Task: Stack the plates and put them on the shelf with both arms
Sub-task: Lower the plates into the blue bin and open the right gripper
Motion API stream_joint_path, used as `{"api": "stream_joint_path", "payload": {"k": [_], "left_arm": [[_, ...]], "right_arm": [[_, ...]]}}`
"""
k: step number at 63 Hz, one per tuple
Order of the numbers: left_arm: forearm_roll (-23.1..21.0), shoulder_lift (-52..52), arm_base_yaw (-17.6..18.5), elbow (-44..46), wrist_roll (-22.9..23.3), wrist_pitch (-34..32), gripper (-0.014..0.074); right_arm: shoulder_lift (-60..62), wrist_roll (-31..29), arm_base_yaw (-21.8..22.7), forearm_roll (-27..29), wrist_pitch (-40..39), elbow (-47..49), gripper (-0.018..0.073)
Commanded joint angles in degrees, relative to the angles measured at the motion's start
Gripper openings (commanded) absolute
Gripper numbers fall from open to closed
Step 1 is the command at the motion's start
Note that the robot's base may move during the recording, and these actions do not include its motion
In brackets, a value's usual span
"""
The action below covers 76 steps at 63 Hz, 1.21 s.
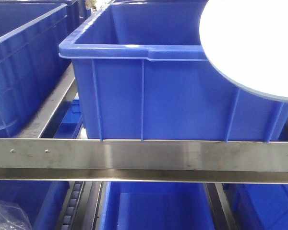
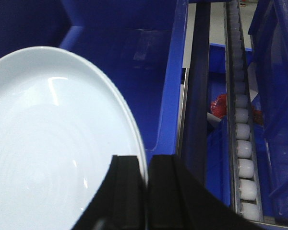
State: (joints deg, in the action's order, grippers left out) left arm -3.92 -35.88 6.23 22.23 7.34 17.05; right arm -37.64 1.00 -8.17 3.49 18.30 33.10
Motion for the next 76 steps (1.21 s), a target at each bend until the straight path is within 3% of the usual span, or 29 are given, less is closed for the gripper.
{"api": "stream_joint_path", "payload": {"k": [1, 51, 76], "left_arm": [[-0.3, -0.1, 0.4, 1.7, 0.2, -4.4, 0.0088], [-0.3, -0.1, 0.4, 1.7, 0.2, -4.4, 0.0088], [-0.3, -0.1, 0.4, 1.7, 0.2, -4.4, 0.0088]], "right_arm": [[0.1, -0.3, 0.4, 0.1, -5.8, 1.9, 0.0048], [-1.0, -0.3, 0.3, 1.2, -9.2, 2.9, 0.0048], [-22.6, -0.3, 0.3, 5.1, -10.6, 23.1, 0.0048]]}}
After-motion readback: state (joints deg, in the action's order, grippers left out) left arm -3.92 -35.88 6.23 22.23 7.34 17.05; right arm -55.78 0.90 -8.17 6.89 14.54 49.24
